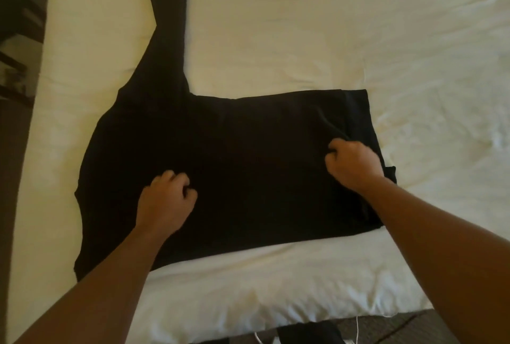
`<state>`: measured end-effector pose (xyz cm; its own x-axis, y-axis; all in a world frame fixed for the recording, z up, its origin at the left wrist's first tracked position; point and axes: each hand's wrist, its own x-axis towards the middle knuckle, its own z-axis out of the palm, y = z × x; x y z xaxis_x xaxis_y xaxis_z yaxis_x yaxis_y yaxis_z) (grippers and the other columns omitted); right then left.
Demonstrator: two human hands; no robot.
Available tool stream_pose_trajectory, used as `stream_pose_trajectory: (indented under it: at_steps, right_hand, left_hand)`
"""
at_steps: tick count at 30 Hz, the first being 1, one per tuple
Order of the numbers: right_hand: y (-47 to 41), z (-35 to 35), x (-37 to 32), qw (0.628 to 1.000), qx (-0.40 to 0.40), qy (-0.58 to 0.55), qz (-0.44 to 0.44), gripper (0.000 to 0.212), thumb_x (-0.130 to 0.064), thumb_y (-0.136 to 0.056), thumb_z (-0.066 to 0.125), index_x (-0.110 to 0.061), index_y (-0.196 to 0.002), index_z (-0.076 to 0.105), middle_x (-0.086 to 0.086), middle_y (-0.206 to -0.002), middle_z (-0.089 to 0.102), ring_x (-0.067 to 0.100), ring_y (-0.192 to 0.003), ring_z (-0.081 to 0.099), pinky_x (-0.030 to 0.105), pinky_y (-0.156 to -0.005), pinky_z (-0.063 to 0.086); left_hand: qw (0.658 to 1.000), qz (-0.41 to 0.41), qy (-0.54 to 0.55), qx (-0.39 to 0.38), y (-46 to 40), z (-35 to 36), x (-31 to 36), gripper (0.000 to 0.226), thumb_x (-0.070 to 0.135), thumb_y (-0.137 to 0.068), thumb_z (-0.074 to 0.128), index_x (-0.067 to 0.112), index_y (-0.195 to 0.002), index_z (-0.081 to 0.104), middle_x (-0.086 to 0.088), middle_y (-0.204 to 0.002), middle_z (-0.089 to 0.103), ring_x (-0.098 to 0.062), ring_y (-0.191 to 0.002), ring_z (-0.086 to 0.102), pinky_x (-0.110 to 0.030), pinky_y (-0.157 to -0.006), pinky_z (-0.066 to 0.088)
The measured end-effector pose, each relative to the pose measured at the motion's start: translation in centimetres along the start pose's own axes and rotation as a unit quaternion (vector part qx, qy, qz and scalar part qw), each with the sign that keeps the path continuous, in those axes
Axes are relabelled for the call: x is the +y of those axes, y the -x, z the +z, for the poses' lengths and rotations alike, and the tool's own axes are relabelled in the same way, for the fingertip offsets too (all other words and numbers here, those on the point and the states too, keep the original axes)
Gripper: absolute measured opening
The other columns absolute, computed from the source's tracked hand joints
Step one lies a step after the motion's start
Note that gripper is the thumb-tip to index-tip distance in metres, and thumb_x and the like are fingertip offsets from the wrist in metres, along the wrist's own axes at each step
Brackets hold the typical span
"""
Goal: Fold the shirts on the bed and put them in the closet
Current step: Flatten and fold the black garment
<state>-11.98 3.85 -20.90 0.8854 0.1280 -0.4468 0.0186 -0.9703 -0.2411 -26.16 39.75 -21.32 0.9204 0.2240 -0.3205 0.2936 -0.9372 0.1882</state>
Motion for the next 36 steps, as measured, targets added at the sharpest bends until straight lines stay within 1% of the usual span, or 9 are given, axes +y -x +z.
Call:
stream_pose_trajectory:
  at_steps: [4, 7, 12, 16, 20, 24, 28, 32, 36]
  right_hand:
    - [-4.2, -0.2, 1.3, 0.996, 0.066, -0.041, 0.045, 0.032, -0.024, -0.102, 0.045, -0.012, -0.129, 0.057, 0.012, -0.126, 0.057, 0.034, -0.11, 0.058, 0.051, -0.092, 0.053]
    - [-7.5, -0.6, 2.3, 0.986, 0.075, -0.087, 0.117, 0.044, -0.027, -0.103, 0.046, -0.015, -0.145, 0.043, 0.014, -0.146, 0.039, 0.036, -0.131, 0.041, 0.054, -0.103, 0.044]
    - [-12.5, -2.4, 3.0, 0.91, 0.108, -0.269, 0.297, 0.054, -0.03, -0.096, 0.05, -0.017, -0.147, 0.037, 0.013, -0.146, 0.038, 0.036, -0.133, 0.035, 0.051, -0.111, 0.034]
    - [-14.5, -2.7, 3.8, 0.866, 0.093, -0.356, 0.338, 0.041, -0.048, -0.079, 0.06, -0.029, -0.114, 0.047, 0.004, -0.116, 0.054, 0.032, -0.115, 0.052, 0.054, -0.101, 0.045]
    - [-16.1, -3.8, 5.2, 0.885, 0.117, -0.323, 0.315, 0.018, -0.039, -0.082, 0.066, -0.023, -0.088, 0.061, 0.0, -0.085, 0.066, 0.025, -0.084, 0.061, 0.053, -0.1, 0.046]
    - [-16.7, -3.7, 5.6, 0.928, 0.136, -0.174, 0.299, 0.022, -0.034, -0.098, 0.056, -0.017, -0.113, 0.055, 0.007, -0.109, 0.06, 0.031, -0.109, 0.052, 0.049, -0.105, 0.031]
    - [-16.3, -3.3, 4.3, 0.973, 0.171, -0.03, 0.15, 0.046, -0.014, -0.089, 0.06, -0.022, -0.131, 0.044, 0.009, -0.14, 0.038, 0.034, -0.129, 0.034, 0.049, -0.103, 0.027]
    - [-15.6, -3.0, 2.9, 0.991, 0.09, 0.085, -0.042, 0.061, -0.013, -0.075, 0.057, -0.017, -0.135, 0.047, 0.009, -0.135, 0.047, 0.033, -0.127, 0.034, 0.049, -0.101, 0.027]
    - [-15.1, -2.4, 2.3, 0.977, 0.078, 0.192, -0.053, 0.041, -0.016, -0.081, 0.058, -0.013, -0.122, 0.055, 0.013, -0.122, 0.05, 0.035, -0.117, 0.039, 0.05, -0.096, 0.031]
  left_hand:
    - [0.994, -0.056, 0.097, -0.018, -5.5, -1.4, 2.3, 0.024, 0.023, -0.102, 0.055, 0.022, -0.126, 0.059, 0.006, -0.118, 0.049, -0.006, -0.078, 0.049, -0.02, -0.063, 0.034]
    - [0.995, -0.04, 0.088, -0.019, -8.8, -2.0, 3.8, 0.032, 0.019, -0.101, 0.055, 0.022, -0.133, 0.057, 0.0, -0.132, 0.05, -0.012, -0.099, 0.053, -0.026, -0.075, 0.04]
    - [0.999, -0.022, 0.023, 0.0, -14.9, -2.0, 5.3, 0.054, 0.014, -0.1, 0.052, 0.022, -0.152, 0.043, -0.005, -0.154, 0.037, -0.031, -0.132, 0.045, -0.042, -0.092, 0.048]
    - [0.998, -0.003, -0.054, -0.042, -18.2, -1.9, 6.0, 0.064, 0.021, -0.103, 0.05, 0.026, -0.16, 0.022, -0.007, -0.164, 0.02, -0.041, -0.138, 0.034, -0.053, -0.101, 0.044]
    - [0.994, -0.007, -0.108, -0.021, -20.3, -2.4, 5.5, 0.043, 0.021, -0.101, 0.051, 0.024, -0.145, 0.051, -0.013, -0.135, 0.049, -0.041, -0.123, 0.04, -0.054, -0.1, 0.037]
    - [0.989, -0.052, -0.139, -0.012, -21.0, -2.7, 5.6, 0.028, 0.023, -0.102, 0.054, 0.018, -0.128, 0.061, -0.015, -0.126, 0.052, -0.041, -0.122, 0.041, -0.056, -0.1, 0.034]
    - [0.984, -0.025, -0.175, -0.007, -20.6, -1.9, 6.8, 0.031, 0.02, -0.095, 0.056, 0.017, -0.126, 0.058, -0.014, -0.125, 0.05, -0.041, -0.12, 0.04, -0.056, -0.098, 0.034]
    - [0.977, -0.002, -0.21, -0.019, -20.8, -2.7, 6.1, 0.029, 0.026, -0.095, 0.053, 0.016, -0.122, 0.056, -0.014, -0.122, 0.05, -0.04, -0.116, 0.042, -0.056, -0.096, 0.035]
    - [0.97, -0.008, -0.243, 0.0, -19.9, -3.5, 5.5, 0.028, 0.03, -0.098, 0.052, 0.016, -0.121, 0.059, -0.014, -0.122, 0.05, -0.039, -0.116, 0.042, -0.054, -0.095, 0.034]
